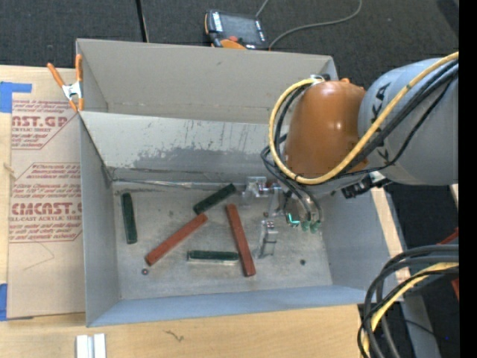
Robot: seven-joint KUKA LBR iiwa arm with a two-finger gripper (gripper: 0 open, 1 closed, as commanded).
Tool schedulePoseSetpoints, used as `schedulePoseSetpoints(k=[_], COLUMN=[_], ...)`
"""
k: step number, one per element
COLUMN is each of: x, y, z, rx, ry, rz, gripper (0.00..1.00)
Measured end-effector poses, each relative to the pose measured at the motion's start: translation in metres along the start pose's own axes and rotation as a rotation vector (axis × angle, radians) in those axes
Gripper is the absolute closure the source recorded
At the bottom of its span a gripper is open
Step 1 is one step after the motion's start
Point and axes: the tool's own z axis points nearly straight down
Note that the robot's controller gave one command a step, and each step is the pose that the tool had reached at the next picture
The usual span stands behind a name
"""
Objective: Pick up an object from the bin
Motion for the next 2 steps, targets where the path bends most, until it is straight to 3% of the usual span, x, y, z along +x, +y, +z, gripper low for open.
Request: schedulePoseSetpoints(k=[1,2], x=[0.036,0.046], y=[0.013,0.038], z=[0.103,0.071], rx=[-0.002,-0.002], ry=[-0.009,-0.007], rz=[0.305,0.349], gripper=[0.00,0.00])
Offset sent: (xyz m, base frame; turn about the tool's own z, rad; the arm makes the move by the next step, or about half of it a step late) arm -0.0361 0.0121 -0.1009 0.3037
